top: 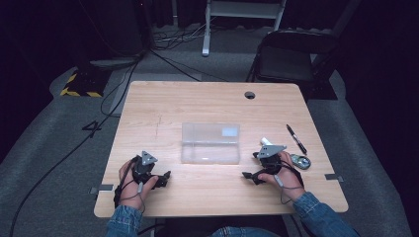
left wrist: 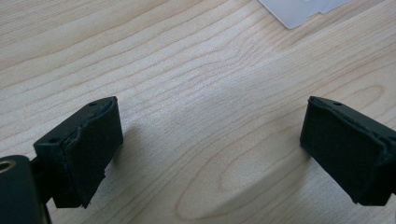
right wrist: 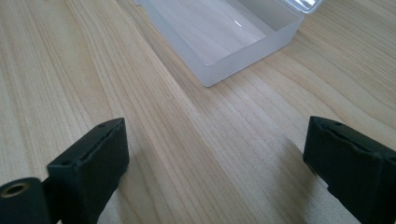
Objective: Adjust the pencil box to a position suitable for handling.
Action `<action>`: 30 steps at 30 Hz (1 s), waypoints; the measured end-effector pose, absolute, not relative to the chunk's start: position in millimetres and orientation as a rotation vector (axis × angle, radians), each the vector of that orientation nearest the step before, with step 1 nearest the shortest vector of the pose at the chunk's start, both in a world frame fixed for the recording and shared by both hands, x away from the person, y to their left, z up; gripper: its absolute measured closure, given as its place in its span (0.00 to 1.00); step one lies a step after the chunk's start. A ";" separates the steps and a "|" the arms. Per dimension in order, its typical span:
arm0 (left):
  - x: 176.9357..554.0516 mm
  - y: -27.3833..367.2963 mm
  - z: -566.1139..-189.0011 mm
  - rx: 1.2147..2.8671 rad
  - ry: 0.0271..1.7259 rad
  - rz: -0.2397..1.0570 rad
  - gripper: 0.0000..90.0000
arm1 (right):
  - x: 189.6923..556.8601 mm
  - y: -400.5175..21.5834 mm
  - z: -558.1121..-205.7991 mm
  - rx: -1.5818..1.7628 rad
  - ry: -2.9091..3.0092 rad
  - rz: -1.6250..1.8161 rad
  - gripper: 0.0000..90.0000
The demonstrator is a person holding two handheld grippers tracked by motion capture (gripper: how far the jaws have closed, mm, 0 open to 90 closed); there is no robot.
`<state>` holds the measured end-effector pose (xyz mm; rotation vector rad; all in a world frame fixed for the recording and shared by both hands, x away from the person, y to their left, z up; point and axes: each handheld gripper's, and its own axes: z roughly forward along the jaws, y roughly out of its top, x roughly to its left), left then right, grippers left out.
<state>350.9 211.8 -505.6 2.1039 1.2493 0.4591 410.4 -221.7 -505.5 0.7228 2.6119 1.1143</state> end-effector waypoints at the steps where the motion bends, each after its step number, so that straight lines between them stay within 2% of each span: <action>1: 350.9 211.8 -505.6 2.104 1.249 0.459 0.07 | 410.3 -221.7 -505.4 0.725 2.611 1.113 0.08; 25: 351.0 210.7 -505.3 2.124 1.213 0.448 0.07 | 409.5 -221.3 -505.3 0.735 2.606 1.113 0.09; 28: 350.9 210.5 -505.6 2.121 1.211 0.445 0.07 | 409.0 -223.9 -502.2 0.712 2.613 1.129 0.27; 30: 350.9 210.5 -505.6 2.121 1.211 0.445 0.07 | 410.2 -224.0 -498.9 0.698 2.640 1.108 0.32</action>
